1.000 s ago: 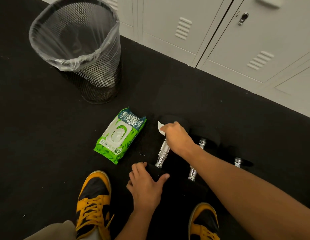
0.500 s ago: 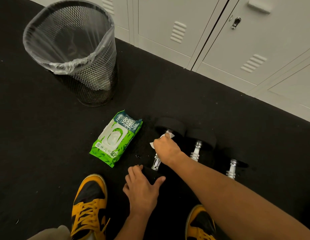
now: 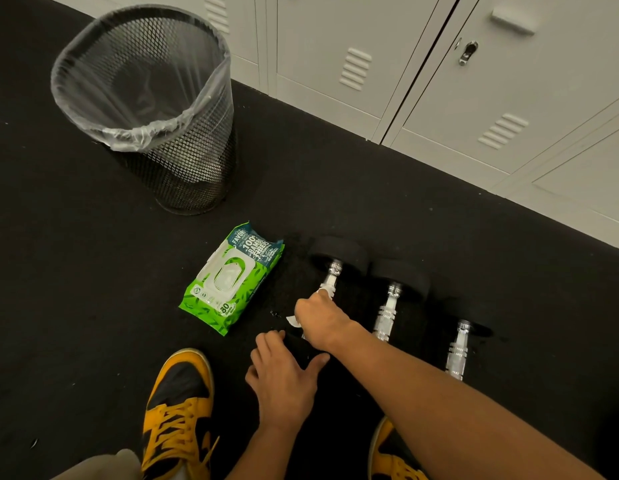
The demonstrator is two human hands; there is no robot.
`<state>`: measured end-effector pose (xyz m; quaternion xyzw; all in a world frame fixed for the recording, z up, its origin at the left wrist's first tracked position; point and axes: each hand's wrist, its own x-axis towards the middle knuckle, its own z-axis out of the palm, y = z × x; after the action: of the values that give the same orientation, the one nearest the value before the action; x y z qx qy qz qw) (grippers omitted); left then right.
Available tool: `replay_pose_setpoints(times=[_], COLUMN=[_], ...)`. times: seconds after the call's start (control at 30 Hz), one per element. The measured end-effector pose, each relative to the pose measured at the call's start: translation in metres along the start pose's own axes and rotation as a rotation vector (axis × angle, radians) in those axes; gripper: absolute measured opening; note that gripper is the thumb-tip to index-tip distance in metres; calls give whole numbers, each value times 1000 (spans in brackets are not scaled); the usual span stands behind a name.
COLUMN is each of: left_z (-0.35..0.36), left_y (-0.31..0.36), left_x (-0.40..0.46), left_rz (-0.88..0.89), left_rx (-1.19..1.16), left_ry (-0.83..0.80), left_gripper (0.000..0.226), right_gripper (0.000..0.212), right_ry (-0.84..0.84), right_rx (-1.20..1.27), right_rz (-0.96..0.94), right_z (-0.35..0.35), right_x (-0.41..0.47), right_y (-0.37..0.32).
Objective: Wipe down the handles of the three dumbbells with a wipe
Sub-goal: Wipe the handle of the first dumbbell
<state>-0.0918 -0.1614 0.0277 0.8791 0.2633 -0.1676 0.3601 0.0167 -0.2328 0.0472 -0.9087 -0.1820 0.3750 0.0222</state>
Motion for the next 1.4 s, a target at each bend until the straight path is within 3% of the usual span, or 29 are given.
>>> replay_pose_setpoints(times=[0.23,0.43,0.6,0.7,0.8,1.03,1.17,1.4], left_z=[0,0,0,0,-2,-9,-8,-7], left_y=[0,-1,-2,-2,-3,-5,-5,-4], left_x=[0,-1,1,2,5,13,16,15], left_rz=[6,25,23,22,8,-39,-65,-76], left_rx=[0,-5,-11,-30,-48,-74,-102,-106], left_ry=[-9,11,8,16,27,19,28,25], left_gripper=[74,80,76,75,72,64,61,61], right_gripper=[36,38,46,43,44,53,57,47], right_ry=[-42,4,307,537,659,600,464,404], right_rx=[156,470,733,707,595,396,365,421], right_rz=[18,65,201,245,233,89,74,148], right_z=[9,17,15,10,10,32,30,26], right_x=[-3,-1,-10,-12,-10,9,20,21], right_y=[-2,12,35,50,60,58,53,49])
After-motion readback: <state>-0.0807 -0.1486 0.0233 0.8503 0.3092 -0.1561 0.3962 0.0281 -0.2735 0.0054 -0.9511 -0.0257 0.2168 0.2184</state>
